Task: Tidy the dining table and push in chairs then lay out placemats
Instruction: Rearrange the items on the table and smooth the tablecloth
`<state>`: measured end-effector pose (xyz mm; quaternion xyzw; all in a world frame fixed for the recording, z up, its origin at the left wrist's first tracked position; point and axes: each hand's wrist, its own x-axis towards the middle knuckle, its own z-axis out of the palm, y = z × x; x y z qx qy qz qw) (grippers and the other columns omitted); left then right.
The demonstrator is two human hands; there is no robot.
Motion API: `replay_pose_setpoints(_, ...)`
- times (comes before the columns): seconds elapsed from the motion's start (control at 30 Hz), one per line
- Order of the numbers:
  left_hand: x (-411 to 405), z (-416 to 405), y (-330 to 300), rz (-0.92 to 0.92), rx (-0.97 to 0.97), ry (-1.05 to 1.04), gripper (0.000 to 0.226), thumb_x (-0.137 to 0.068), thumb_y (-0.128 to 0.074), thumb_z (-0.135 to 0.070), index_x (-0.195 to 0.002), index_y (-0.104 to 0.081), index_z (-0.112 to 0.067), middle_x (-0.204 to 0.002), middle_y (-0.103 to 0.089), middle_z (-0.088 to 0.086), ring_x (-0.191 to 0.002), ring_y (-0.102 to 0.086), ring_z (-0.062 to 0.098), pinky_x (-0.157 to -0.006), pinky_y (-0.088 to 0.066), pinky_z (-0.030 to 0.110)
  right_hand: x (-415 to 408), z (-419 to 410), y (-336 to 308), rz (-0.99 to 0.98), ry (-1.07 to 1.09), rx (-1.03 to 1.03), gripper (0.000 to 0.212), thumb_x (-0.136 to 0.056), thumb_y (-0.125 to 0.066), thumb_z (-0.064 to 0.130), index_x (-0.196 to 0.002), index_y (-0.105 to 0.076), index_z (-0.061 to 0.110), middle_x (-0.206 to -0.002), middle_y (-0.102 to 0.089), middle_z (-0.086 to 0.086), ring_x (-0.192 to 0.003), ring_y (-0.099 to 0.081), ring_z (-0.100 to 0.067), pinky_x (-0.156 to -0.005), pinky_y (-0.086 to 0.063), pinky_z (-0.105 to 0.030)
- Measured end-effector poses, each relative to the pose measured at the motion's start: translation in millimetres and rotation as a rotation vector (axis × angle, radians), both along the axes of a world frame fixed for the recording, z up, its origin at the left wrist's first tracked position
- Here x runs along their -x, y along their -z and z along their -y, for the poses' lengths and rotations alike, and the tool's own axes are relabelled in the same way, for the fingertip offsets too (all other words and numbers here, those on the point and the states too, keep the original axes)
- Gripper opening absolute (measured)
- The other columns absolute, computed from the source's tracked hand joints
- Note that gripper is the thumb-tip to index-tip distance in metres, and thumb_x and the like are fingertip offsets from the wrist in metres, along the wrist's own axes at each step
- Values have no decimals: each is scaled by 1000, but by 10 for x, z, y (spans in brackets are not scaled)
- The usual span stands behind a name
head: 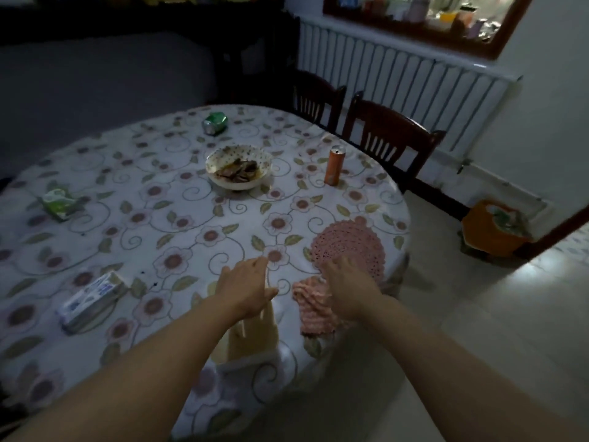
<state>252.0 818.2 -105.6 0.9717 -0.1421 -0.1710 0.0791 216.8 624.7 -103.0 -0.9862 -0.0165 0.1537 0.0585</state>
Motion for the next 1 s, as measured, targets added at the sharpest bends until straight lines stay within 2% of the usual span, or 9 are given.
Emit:
replay_pose_setpoints(0.17,152,76,105,10,25,-117,58,-92,-47,-41,-142,-29,-19,-145,-39,2,-129,-41,24,-104,-30,40,-192,83,321,-134,-154,-26,59,-87,-56,26,-139,-31,18,-145,-28,-16,-128,-36,-33,-105,-38,-45)
replay_pose_setpoints(0.37,104,0,204,23,43,-166,55,-92,-46,-37,-142,-29,-22,-144,-40,1,-128,-40,22,-105,-29,40,-277,-74,735,-126,-251,-37,50,-75,-60,39,-119,-42,25,-126,-44,-5,-118,-44,-27,-99,-41,-43)
replay_pose_setpoints(0.53,146,5,330,0,62,-144,60,-91,-50,-40,-142,-28,-18,-147,-36,3,-132,-36,22,-109,-29,40,-288,-98,1015,-112,-243,18,74,-77,-65,42,-139,-31,22,-148,-26,-3,-136,-25,-27,-112,-24,-45)
replay_pose_setpoints(0.63,166,7,367,-1,36,-142,58,-91,-50,-40,-140,-30,-17,-146,-36,3,-132,-34,22,-109,-26,39,-281,-92,1113,-143,-186,67,73,-82,-61,40,-143,-22,24,-151,-16,-11,-140,-17,-32,-114,-16,-45)
replay_pose_setpoints(0.7,174,4,385,4,39,-157,56,-90,-51,-40,-138,-33,-17,-144,-37,2,-131,-35,22,-109,-28,39,-292,-100,1170,-188,-183,91,70,-82,-59,42,-141,-25,24,-148,-20,-14,-138,-20,-34,-114,-17,-45)
replay_pose_setpoints(0.77,191,0,379,8,46,-175,54,-90,-52,-40,-136,-35,-18,-143,-39,2,-130,-36,22,-108,-30,38,-324,-102,1162,-150,-198,59,61,-74,-63,47,-127,-40,26,-132,-41,-9,-124,-41,-28,-106,-36,-41)
replay_pose_setpoints(0.83,221,8,356,3,37,-203,53,-90,-52,-39,-136,-35,-17,-143,-39,2,-130,-37,22,-107,-30,38,-385,-101,1036,-69,-209,-3,41,-76,-66,40,-110,-51,23,-110,-56,-3,-97,-54,-14,-87,-50,-29)
replay_pose_setpoints(0.9,249,34,302,4,31,-236,49,-92,-49,-35,-136,-35,-17,-142,-40,3,-129,-38,22,-105,-30,39,-452,-112,786,43,-160,-98,23,-87,-61,27,-106,-56,15,-102,-59,-4,-84,-56,-12,-75,-50,-24)
replay_pose_setpoints(1.0,264,62,173,-3,104,-336,48,-94,-46,-25,-139,-31,-20,-141,-42,4,-125,-42,23,-101,-34,37,-556,-162,294,128,-50,-430,5,-88,-58,8,-87,-54,10,-82,-57,-2,-68,-53,-12,-58,-44,-19)
